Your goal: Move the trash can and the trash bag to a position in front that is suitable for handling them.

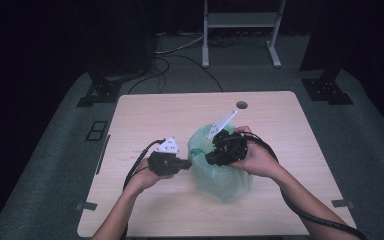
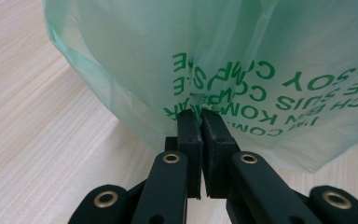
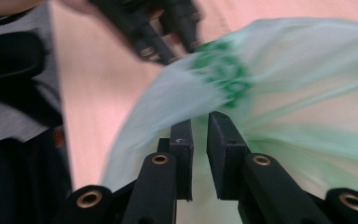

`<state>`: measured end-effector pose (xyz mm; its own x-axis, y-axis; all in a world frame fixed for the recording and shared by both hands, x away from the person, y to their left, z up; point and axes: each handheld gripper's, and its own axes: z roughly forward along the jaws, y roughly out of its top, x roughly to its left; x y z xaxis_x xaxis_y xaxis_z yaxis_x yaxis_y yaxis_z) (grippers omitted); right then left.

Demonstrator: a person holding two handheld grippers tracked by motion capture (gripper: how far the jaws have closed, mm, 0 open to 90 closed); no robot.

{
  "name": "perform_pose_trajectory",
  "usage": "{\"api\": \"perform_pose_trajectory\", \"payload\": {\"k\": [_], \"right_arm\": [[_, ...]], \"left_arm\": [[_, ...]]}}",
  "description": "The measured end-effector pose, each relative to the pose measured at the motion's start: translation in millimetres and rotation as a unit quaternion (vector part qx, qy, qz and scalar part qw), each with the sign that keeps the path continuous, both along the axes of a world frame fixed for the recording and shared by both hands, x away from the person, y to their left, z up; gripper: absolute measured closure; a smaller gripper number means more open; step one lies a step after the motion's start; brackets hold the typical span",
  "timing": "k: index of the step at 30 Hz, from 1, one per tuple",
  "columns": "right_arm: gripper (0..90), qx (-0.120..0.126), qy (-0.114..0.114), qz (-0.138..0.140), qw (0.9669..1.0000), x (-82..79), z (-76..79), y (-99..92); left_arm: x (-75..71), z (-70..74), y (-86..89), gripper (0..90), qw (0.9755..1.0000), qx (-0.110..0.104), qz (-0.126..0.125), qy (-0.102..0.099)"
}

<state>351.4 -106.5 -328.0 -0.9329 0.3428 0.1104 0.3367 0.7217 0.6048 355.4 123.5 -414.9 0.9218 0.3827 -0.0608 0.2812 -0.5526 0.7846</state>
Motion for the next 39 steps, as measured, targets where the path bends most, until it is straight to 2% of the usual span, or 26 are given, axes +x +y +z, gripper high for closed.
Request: {"api": "perform_pose_trajectory", "payload": {"k": [3, 6, 12, 14, 19, 22, 25, 28, 32, 34, 37, 39], "right_arm": [[81.8, -0.011, -0.012, -0.035, 0.9993, 7.9, 3.1, 2.0], [81.8, -0.025, -0.017, -0.043, 0.9986, 11.5, 4.0, 10.3], [82.6, -0.034, -0.021, -0.016, 0.9991, 3.1, 1.6, 26.6], [80.6, -0.025, -0.015, -0.016, 0.9995, 2.8, 2.0, 22.9], [79.5, -0.016, -0.036, -0.052, 0.9978, -1.4, 7.2, 4.4], [78.2, -0.006, -0.041, -0.061, 0.9972, -7.9, 8.6, -6.2], [78.2, 0.001, -0.038, -0.053, 0.9979, -16.0, 7.4, -13.2], [77.6, -0.002, -0.031, -0.041, 0.9987, -22.5, 3.0, -16.9], [76.0, 0.013, -0.012, -0.025, 0.9995, -25.2, 0.0, -20.4], [74.6, 0.013, -0.014, -0.019, 0.9996, -25.2, 0.3, -22.5], [73.2, 0.015, -0.019, -0.029, 0.9993, -22.2, 2.0, -27.0], [72.9, 0.017, -0.019, -0.041, 0.9988, -17.1, 2.9, -31.4]], "left_arm": [[-0.2, -1.5, -1.0, 87.2, 1.0, 0.0, -0.001, 0.002], [-0.2, -2.0, -1.8, 87.2, 1.0, -0.001, -0.001, 0.003], [0.6, -3.0, 0.3, 87.0, 1.0, -0.002, 0.0, 0.003], [-0.3, -3.3, 1.5, 86.6, 1.0, -0.004, 0.002, 0.004], [-1.1, -3.7, 3.5, 86.1, 1.0, -0.007, 0.005, 0.003], [-0.7, -4.6, 3.8, 86.1, 0.9999, -0.009, 0.009, 0.004], [0.3, -4.2, 3.8, 86.1, 0.9999, -0.008, 0.01, 0.001], [1.0, -3.3, 3.3, 86.1, 0.9999, -0.006, 0.012, 0.001], [1.6, -2.3, 3.6, 86.1, 0.9999, -0.006, 0.016, -0.002], [1.4, -2.3, 4.0, 85.2, 0.9998, -0.008, 0.017, 0.0], [1.1, -2.3, 5.3, 81.4, 0.9998, -0.011, 0.017, 0.004], [0.8, -1.7, 6.4, 75.3, 0.9998, -0.01, 0.017, 0.004]]}}
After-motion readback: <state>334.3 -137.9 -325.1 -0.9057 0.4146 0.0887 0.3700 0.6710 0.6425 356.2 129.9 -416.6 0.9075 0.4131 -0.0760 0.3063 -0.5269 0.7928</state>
